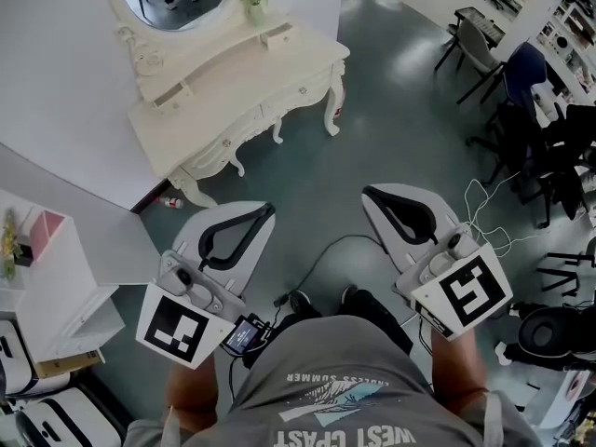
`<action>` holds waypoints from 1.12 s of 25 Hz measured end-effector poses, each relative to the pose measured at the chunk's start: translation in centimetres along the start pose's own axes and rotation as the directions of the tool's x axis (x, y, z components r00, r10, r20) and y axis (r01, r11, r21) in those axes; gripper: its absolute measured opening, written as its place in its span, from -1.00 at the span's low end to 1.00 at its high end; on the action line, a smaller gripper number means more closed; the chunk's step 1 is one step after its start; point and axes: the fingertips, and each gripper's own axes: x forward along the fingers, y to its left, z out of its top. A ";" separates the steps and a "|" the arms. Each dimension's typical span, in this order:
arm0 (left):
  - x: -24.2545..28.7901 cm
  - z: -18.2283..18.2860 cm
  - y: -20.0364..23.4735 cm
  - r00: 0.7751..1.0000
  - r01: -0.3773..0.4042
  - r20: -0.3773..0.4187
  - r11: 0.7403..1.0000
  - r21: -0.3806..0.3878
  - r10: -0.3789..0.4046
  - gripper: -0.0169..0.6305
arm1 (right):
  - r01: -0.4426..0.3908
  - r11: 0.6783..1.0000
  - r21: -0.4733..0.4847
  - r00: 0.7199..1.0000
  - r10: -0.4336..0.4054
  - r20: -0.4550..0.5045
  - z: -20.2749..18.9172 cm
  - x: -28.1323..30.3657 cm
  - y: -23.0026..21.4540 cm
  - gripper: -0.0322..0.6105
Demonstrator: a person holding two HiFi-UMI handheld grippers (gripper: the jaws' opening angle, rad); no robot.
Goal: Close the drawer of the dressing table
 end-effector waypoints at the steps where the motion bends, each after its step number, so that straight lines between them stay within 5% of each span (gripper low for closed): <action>1: 0.0 -0.2 0.1 1.000 0.002 -0.001 1.000 -0.003 -0.002 -0.94 | 0.003 1.000 0.006 1.000 -0.003 0.001 0.0 0.2 -0.1 -0.89; 14: 2.3 -1.8 3.8 0.997 -0.058 -0.056 0.998 -0.018 0.057 -0.94 | -0.057 0.998 0.017 0.998 0.057 0.005 -0.1 5.0 -4.4 -0.90; 28: 12.4 -2.6 9.6 0.979 -0.171 -0.117 0.985 -0.017 0.167 -0.94 | -0.178 0.984 0.008 0.984 0.177 0.032 -0.5 11.4 -15.5 -0.90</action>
